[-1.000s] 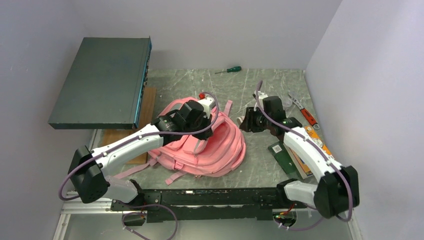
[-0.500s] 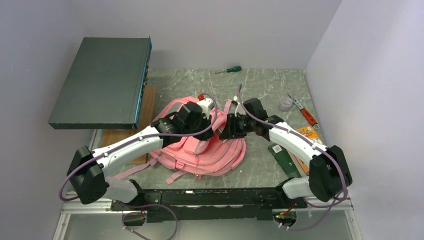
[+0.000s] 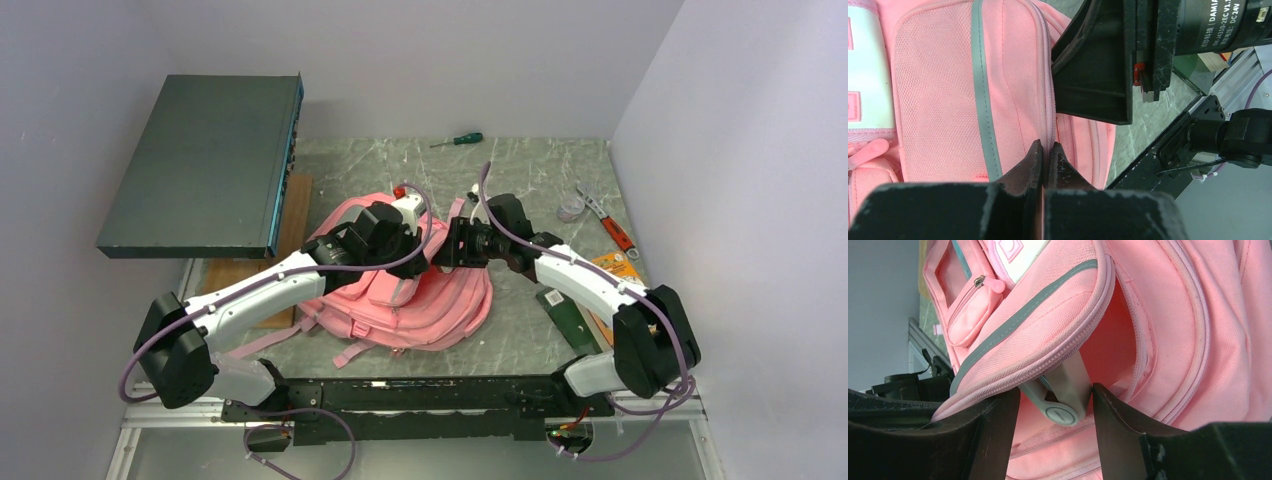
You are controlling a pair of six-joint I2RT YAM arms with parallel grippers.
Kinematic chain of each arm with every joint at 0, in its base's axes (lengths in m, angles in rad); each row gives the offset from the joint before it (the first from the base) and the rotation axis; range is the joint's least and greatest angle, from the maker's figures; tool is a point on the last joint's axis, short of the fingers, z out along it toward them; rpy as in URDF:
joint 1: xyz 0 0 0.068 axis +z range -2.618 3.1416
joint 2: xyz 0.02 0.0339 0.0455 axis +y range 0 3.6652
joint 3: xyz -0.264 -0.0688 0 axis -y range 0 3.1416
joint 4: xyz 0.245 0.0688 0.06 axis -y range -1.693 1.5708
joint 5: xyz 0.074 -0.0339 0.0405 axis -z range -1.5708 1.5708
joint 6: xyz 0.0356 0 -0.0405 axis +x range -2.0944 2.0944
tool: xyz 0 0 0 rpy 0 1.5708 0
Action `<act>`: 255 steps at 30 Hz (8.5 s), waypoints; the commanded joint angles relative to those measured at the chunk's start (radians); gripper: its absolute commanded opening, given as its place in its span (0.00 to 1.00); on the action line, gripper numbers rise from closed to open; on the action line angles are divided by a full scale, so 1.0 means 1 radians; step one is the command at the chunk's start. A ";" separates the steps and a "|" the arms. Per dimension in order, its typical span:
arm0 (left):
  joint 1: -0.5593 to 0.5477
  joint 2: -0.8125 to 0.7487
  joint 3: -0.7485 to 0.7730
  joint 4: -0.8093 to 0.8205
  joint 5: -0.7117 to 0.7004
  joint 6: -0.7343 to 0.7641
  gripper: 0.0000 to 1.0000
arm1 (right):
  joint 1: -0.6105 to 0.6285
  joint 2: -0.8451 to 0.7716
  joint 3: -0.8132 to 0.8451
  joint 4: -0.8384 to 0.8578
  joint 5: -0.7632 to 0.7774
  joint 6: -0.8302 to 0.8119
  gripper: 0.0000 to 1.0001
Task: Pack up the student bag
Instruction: Place the stationery in the student bag, then pick up the stationery from the center of the board, then place the stationery in the student bag, then zip the student bag at the center of the board.
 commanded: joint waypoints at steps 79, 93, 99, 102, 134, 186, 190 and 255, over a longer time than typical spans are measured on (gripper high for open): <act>0.002 0.072 0.077 0.051 0.091 0.009 0.00 | -0.648 0.551 0.522 -0.064 0.599 -0.305 0.48; 0.015 0.014 -0.018 0.125 0.026 -0.089 0.00 | -0.426 0.061 0.145 -0.029 0.133 -0.200 0.45; 0.016 -0.029 -0.076 0.180 -0.041 -0.123 0.00 | -0.263 -0.187 -0.150 0.234 -0.167 -0.191 0.49; 0.015 -0.042 -0.101 0.218 -0.047 -0.152 0.00 | -0.183 -0.233 -0.208 0.276 -0.173 -0.200 0.51; 0.011 -0.084 -0.145 0.229 -0.075 -0.204 0.00 | 0.162 -0.158 -0.234 0.397 -0.050 -0.274 0.91; -0.005 -0.069 -0.116 0.199 -0.019 -0.190 0.00 | 0.158 0.090 -0.240 0.717 0.080 -0.061 0.47; -0.005 -0.043 -0.105 0.195 -0.013 -0.191 0.00 | 0.154 0.019 -0.273 0.620 0.127 -0.082 0.58; 0.077 -0.552 -0.288 -0.151 -0.281 -0.102 1.00 | 0.758 -0.110 -0.043 -0.128 0.916 0.233 0.80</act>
